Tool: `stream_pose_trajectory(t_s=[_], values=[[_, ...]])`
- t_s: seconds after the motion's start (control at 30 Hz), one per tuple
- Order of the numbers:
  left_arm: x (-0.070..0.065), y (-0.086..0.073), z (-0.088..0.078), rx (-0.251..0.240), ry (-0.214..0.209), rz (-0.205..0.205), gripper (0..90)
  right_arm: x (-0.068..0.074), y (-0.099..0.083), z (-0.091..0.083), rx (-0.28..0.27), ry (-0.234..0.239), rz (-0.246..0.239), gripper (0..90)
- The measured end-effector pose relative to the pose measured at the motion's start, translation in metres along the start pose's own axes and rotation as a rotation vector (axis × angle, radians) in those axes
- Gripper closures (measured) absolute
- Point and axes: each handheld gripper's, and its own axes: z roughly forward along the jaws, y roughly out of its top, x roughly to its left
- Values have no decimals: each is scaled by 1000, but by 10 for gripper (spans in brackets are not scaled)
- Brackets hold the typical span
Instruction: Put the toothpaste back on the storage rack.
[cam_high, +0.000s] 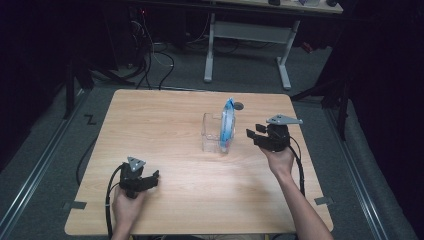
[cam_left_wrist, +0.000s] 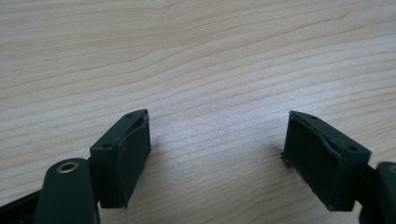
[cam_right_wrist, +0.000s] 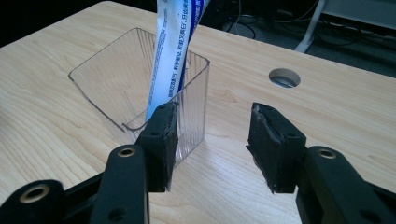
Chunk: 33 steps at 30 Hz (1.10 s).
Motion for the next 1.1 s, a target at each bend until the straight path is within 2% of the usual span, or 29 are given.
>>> stream_pose_trajectory(t_s=[1.1], values=[[0,0,0,-2,1,-2,232,-1,-26,-36,-46,17,33,527]])
